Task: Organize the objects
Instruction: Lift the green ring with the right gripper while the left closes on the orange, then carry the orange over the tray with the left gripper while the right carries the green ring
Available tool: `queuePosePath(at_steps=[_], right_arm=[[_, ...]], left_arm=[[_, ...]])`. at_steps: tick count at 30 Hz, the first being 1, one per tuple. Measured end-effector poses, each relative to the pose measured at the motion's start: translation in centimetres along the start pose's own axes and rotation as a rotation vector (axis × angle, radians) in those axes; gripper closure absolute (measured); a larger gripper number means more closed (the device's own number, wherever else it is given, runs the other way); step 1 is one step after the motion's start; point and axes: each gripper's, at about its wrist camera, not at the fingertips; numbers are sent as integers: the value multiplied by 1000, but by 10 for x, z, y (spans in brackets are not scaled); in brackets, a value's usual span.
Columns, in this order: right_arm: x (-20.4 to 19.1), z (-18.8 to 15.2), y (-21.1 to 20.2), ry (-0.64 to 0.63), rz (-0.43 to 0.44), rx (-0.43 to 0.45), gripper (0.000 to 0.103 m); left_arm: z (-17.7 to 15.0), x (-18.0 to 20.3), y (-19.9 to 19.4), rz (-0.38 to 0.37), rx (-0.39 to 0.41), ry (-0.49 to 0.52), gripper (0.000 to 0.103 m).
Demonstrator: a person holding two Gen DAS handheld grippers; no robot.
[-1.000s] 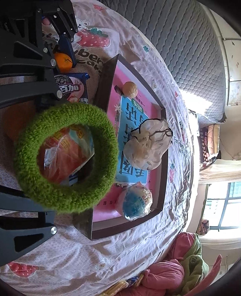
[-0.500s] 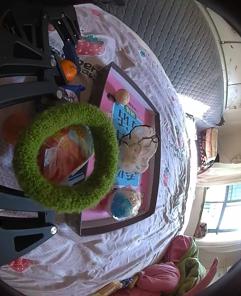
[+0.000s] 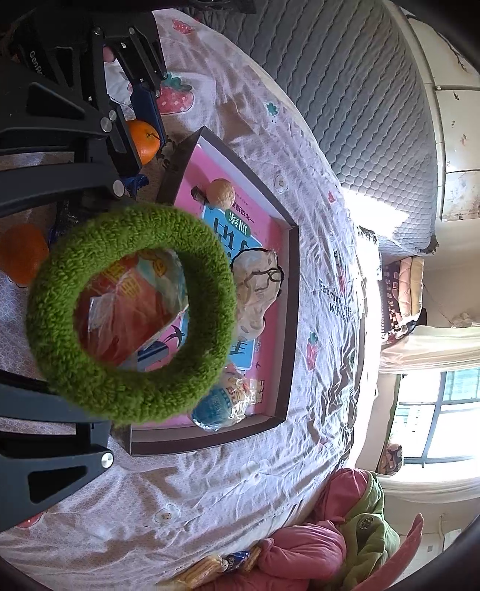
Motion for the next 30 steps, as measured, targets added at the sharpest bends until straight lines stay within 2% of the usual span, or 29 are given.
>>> queuePosePath(at_steps=[30], right_arm=[[11,26,20,-22,2,35,48]], left_arm=[[58,3,25,13,72,-5,65]])
Point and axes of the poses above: each gripper's, at about its wrist camera, not at the fingertips, and y roughly the way its jaws point, x to its right, z to its top, and after that the axes turned 12 degrees about x, right-handed
